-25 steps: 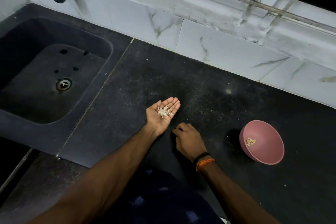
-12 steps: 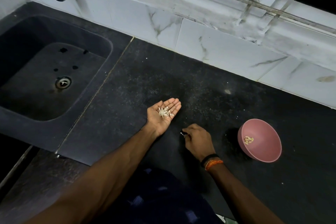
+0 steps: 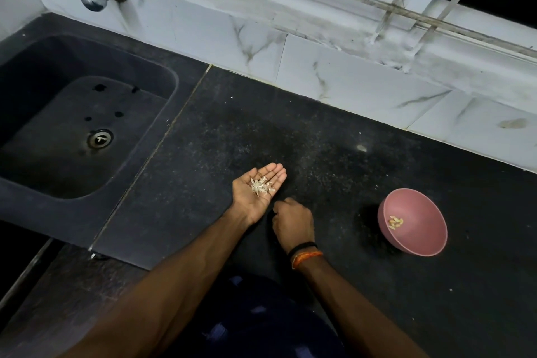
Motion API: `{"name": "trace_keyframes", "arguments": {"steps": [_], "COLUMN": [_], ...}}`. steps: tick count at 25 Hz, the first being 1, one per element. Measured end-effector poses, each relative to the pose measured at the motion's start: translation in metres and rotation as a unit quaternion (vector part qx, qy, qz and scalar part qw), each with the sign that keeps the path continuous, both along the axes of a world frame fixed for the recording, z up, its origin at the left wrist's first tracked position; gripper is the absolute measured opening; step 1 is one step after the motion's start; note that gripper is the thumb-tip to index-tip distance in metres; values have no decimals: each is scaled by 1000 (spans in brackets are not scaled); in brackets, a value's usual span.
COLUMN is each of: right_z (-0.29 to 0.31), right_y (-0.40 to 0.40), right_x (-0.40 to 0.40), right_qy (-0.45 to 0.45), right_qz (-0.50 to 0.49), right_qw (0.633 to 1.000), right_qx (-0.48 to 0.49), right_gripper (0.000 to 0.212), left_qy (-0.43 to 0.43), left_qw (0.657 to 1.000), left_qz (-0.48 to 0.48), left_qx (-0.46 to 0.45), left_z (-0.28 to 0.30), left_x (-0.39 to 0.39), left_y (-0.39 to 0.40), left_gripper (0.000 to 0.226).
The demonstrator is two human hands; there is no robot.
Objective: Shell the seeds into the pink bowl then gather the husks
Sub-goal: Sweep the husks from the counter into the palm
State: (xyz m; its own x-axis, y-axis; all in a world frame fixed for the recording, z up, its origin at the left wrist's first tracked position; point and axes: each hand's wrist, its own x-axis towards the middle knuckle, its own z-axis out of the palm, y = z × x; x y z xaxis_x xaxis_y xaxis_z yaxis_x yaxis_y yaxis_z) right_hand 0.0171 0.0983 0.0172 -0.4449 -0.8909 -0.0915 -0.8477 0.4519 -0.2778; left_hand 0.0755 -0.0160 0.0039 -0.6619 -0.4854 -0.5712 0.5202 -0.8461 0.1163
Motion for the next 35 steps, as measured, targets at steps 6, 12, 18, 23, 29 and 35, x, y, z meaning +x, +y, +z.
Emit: {"name": "trace_keyframes", "arguments": {"steps": [6,12,18,23,29,35], "right_z": [-1,45,66,78,88,82], "right_y": [-7,-17,-35,-40,-35,-22], "right_x": [-2,-27,-34,-34,-31,-22], "right_qy": [-474,-616,-280,-78,-53,-84], "right_qz": [-380,-378,-34,46,80,59], "right_qw": [784,639,952,992,994,991], "right_qx": [-130,-264,-121,-89,-61,-87], "right_gripper": [12,15,30,17,15,21], "left_qy": [11,6,6,24,19,-5], "left_qw": [1000,1000,998,998,999,1000], "left_qz": [10,-21,-47,-54,-49,-28], "left_qx": [1,-12,-28,-35,-9,-10], "left_z": [0,1,3,11,18,16], "left_x": [6,6,6,13,17,27], "left_y": [-1,6,12,13,22,22], "left_gripper": [45,48,50,50,50,45]}}
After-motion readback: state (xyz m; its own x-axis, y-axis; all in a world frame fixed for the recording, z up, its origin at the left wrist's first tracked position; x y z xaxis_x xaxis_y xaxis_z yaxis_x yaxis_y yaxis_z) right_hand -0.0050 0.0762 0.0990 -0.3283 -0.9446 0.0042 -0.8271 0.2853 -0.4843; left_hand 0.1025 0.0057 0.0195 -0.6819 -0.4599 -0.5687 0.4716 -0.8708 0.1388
